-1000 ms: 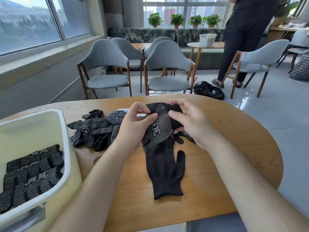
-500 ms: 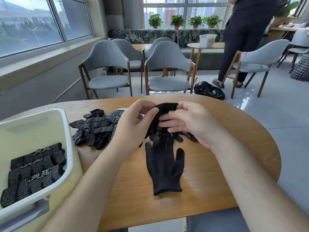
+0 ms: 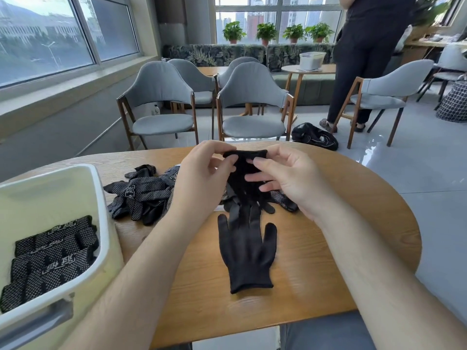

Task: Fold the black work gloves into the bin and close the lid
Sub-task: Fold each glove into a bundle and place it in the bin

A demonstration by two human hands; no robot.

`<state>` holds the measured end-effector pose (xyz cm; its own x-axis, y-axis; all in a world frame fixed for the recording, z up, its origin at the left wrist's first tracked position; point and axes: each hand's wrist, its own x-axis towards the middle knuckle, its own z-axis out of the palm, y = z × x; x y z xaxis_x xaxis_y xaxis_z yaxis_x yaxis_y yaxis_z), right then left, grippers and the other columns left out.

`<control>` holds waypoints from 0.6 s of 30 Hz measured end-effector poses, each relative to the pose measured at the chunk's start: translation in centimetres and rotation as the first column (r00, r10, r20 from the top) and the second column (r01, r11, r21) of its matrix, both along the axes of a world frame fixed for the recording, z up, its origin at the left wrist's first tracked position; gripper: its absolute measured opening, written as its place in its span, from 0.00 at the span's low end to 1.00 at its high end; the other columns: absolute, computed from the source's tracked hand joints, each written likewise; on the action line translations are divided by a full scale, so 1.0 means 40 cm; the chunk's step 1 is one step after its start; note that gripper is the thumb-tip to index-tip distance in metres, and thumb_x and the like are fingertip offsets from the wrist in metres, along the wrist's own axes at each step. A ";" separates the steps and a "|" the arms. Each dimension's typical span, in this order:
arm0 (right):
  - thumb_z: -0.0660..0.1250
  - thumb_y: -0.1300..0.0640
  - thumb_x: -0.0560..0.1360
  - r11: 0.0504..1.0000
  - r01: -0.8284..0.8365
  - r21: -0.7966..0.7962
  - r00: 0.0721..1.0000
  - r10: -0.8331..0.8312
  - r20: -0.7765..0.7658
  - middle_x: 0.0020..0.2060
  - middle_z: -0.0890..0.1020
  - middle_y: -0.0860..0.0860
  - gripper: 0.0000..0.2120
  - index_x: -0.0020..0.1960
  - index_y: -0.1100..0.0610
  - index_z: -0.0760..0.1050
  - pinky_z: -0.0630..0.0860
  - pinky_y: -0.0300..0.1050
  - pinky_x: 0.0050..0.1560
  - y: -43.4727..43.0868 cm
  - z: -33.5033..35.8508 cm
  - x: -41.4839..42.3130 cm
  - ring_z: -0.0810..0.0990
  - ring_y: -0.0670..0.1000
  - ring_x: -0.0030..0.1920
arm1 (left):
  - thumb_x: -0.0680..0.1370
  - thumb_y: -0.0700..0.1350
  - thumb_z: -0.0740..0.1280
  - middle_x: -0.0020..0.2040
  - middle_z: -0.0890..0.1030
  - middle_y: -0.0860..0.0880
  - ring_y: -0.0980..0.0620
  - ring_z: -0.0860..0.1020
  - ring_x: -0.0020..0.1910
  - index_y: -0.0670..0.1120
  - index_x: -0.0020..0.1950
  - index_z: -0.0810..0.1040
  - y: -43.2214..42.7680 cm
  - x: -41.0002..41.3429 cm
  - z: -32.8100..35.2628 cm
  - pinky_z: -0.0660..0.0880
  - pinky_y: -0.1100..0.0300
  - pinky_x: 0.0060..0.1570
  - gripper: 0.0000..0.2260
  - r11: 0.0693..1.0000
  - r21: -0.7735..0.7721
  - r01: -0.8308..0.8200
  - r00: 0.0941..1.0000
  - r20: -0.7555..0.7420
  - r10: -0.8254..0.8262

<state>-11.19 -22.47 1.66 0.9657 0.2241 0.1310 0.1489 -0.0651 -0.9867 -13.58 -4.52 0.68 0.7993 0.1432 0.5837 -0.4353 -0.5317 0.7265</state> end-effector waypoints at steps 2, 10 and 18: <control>0.69 0.60 0.80 1.000 -0.001 0.014 0.999 0.000 0.053 0.51 0.87 0.52 0.02 0.52 0.55 0.80 0.81 0.49 0.48 -0.005 -0.026 -0.005 0.88 0.51 0.51 | 0.79 0.39 0.71 0.49 0.81 0.55 0.58 0.82 0.45 0.48 0.52 0.81 0.002 -0.012 -0.025 0.76 0.67 0.44 0.05 0.998 0.055 0.021 0.996 0.088 -0.026; 0.75 0.63 0.75 0.977 -0.033 -0.209 0.987 0.064 0.145 0.46 0.85 0.49 0.07 0.46 0.50 0.83 0.80 0.47 0.53 -0.061 -0.267 -0.124 0.84 0.52 0.49 | 0.78 0.42 0.73 0.52 0.78 0.58 0.56 0.80 0.50 0.48 0.54 0.83 0.036 -0.130 -0.297 0.78 0.53 0.50 0.06 0.936 0.295 0.193 0.981 -0.030 -0.193; 0.74 0.52 0.72 0.859 0.040 -0.511 0.912 0.178 0.370 0.45 0.79 0.46 0.03 0.44 0.48 0.81 0.76 0.47 0.50 -0.102 -0.339 -0.193 0.80 0.47 0.48 | 0.78 0.49 0.73 0.52 0.78 0.60 0.55 0.77 0.51 0.53 0.53 0.83 0.053 -0.189 -0.344 0.75 0.50 0.48 0.05 0.836 0.490 0.248 0.963 -0.031 -0.268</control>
<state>-18.91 -26.53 -11.88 0.8361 0.4271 0.3442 0.5362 -0.5037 -0.6774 -21.15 -2.39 -13.07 0.7433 -0.3744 0.5543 -0.6282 -0.6756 0.3860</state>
